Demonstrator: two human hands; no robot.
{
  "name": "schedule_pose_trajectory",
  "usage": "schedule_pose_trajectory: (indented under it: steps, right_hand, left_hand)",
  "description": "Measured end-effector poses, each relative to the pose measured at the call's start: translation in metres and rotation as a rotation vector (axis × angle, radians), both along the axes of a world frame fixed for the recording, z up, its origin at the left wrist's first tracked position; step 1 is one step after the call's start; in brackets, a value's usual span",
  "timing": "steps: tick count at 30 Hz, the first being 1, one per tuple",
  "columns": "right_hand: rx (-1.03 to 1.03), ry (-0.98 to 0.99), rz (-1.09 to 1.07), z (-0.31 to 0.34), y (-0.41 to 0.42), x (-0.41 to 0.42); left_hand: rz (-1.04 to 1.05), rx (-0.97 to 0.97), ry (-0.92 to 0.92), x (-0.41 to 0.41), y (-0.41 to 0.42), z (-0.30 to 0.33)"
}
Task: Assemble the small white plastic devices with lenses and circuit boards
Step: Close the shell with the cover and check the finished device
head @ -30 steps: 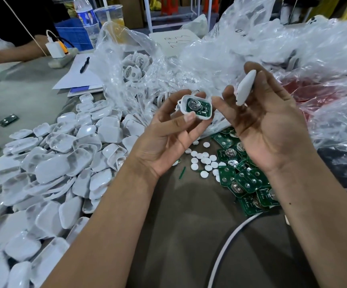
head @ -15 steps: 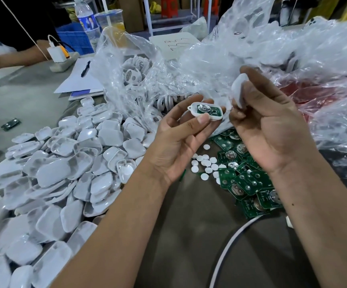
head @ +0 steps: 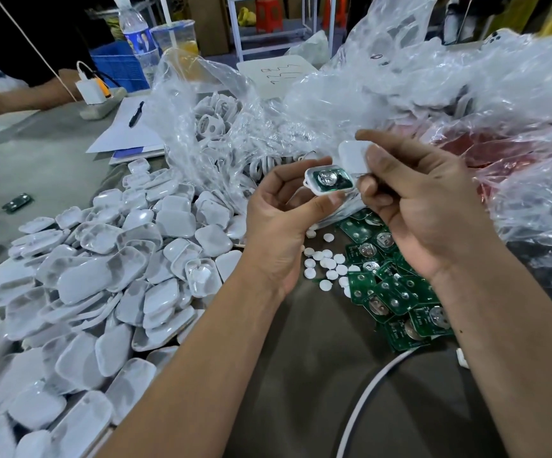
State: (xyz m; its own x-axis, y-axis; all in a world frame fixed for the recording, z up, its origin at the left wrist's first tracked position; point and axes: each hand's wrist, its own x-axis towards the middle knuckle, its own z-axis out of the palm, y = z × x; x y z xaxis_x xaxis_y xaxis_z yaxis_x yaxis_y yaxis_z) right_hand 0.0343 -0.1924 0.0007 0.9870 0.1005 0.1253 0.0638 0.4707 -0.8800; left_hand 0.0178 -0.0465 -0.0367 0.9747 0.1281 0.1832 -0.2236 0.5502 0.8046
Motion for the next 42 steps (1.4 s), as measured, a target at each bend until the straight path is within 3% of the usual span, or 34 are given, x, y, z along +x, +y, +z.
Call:
schedule_pose_trajectory:
  steps: [4,20,42]
  right_hand:
    - [0.012,-0.022,-0.011,-0.001,-0.002,0.001]
    - [-0.268,-0.204,-0.17,-0.01,0.005,0.002]
    - [-0.437,-0.264,-0.246,-0.015,0.003,0.005]
  left_hand:
    - [0.046,0.044,-0.007,0.001,0.0,-0.002]
    - [0.153,0.25,-0.027,0.001,0.0,-0.003]
    - [0.202,0.392,-0.016,0.002,0.001,-0.005]
